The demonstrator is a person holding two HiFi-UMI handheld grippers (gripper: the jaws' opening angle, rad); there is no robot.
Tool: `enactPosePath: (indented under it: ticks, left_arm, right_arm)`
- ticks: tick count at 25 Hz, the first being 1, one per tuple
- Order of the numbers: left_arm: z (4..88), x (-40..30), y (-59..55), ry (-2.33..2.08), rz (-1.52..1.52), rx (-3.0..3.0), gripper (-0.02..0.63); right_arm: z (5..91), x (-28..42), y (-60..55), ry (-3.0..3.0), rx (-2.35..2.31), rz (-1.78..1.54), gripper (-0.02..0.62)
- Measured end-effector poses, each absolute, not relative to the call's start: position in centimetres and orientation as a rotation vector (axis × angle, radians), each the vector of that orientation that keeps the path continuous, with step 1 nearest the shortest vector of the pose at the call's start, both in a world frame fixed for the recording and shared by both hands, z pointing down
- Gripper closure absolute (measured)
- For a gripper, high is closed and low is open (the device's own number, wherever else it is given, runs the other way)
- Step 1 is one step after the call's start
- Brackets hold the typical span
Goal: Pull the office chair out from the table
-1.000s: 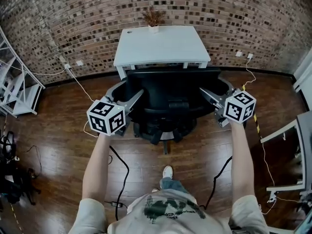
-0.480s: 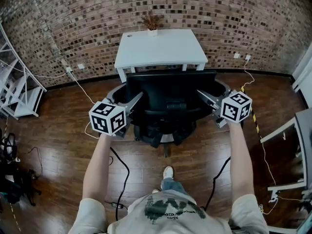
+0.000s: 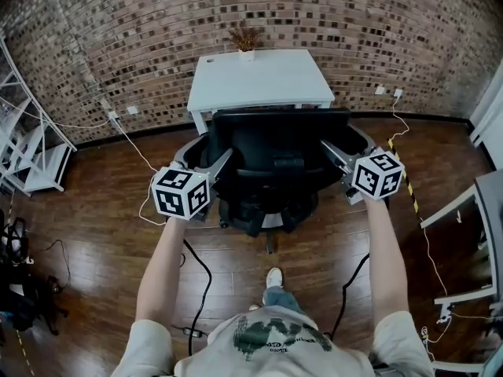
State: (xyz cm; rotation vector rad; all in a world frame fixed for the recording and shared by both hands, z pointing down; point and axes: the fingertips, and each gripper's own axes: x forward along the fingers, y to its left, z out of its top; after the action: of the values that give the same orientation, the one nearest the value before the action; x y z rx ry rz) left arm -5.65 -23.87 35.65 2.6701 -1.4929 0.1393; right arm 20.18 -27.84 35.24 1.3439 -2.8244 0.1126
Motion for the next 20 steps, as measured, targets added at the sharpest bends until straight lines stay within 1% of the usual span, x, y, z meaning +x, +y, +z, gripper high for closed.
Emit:
enactPosePath:
  ticks: [5, 11, 14, 20]
  left_arm:
    - [36.1, -6.3, -21.8, -1.492, 0.092, 2.649, 0.310]
    - [36.8, -5.9, -19.0, -1.450, 0.105, 2.669, 0.311]
    - [36.6, -5.2, -17.7, -1.444, 0.083, 2.678, 0.317]
    - [36.3, -2.6, -14.4, -1.431, 0.045, 2.698, 0.363]
  right_arm:
    - [34.6, 21.3, -26.1, -2.726, 1.559, 0.020, 0.235]
    - [34.1, 20.7, -22.2, -2.677, 1.604, -0.004, 0.236]
    - [34.4, 20.2, -20.3, -2.656, 1.598, -0.012, 0.280]
    - [34.3, 18.9, -15.7, -2.693, 1.592, -0.041, 0.323]
